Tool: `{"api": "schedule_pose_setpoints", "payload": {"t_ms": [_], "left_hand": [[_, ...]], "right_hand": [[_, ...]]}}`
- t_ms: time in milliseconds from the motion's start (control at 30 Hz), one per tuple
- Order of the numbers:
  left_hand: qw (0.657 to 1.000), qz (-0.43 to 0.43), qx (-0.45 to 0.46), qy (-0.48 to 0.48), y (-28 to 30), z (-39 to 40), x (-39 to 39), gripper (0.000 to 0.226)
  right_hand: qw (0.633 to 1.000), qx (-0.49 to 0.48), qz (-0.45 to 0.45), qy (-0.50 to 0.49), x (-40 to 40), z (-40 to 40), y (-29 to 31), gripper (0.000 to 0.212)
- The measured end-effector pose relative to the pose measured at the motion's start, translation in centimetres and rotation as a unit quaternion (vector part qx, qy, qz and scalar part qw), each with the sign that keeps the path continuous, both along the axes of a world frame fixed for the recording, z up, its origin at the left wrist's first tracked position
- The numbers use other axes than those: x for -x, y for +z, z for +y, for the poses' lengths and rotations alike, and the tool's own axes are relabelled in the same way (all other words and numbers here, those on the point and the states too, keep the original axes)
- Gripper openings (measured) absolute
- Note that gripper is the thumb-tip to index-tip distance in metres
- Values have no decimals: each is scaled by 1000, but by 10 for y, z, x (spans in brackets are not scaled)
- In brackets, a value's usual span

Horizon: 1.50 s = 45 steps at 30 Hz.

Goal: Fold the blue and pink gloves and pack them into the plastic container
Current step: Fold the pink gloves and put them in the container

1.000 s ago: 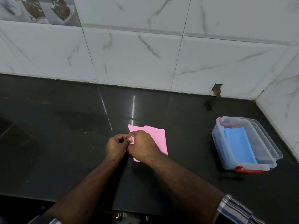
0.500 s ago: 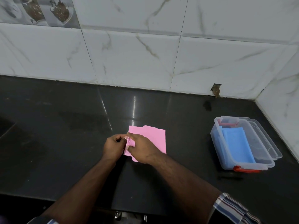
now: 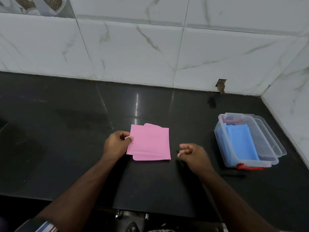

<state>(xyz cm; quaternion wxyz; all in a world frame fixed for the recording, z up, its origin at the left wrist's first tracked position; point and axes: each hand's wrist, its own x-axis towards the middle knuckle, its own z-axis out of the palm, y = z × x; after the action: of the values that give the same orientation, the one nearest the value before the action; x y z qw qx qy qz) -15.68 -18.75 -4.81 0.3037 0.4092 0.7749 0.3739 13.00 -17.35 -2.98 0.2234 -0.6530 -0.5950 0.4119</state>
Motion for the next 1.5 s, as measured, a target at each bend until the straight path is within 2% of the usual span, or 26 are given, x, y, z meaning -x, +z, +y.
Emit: {"api": "schedule_pose_setpoints", "payload": {"t_ms": [100,233,433,533,700,833,1000,1100,1200,1400,1500], "left_hand": [[1000,20,8,-2,3,0,-2,14],[999,34,7,5,10,3,-6,22],[996,76,0,-56,17,3,-15,51],[990,118,-13,-72,21,-1,-16,57],[987,134,5,-87,37,-1,-25,58],[986,139,20,-87,45,-1,-27,57],[999,31,2,-33,48,5,-26,37],[1000,19,0,-21,44,2,-18,34],[1000,10,1,-10,35,-7,-14,36],[998,60,20,-20,24,-25,-17,39],[995,92,22,-32,23,-27,-18,42]], "right_hand": [[998,3,7,59,12,-16,-6,34],[996,-58,11,70,29,-18,-11,27],[993,-100,-3,60,37,-20,-17,41],[992,-113,-8,63,45,-21,-20,52],[987,-146,-30,64,50,-22,-24,58],[985,-166,-6,45,51,-22,-26,58],[983,-175,-10,47,49,-23,-27,49],[980,-187,-37,57,46,-24,-29,38],[971,-217,-59,85,45,-26,-34,37],[955,-230,-114,146,43,-26,-37,43],[965,-226,-30,130,39,-21,-33,40]]}}
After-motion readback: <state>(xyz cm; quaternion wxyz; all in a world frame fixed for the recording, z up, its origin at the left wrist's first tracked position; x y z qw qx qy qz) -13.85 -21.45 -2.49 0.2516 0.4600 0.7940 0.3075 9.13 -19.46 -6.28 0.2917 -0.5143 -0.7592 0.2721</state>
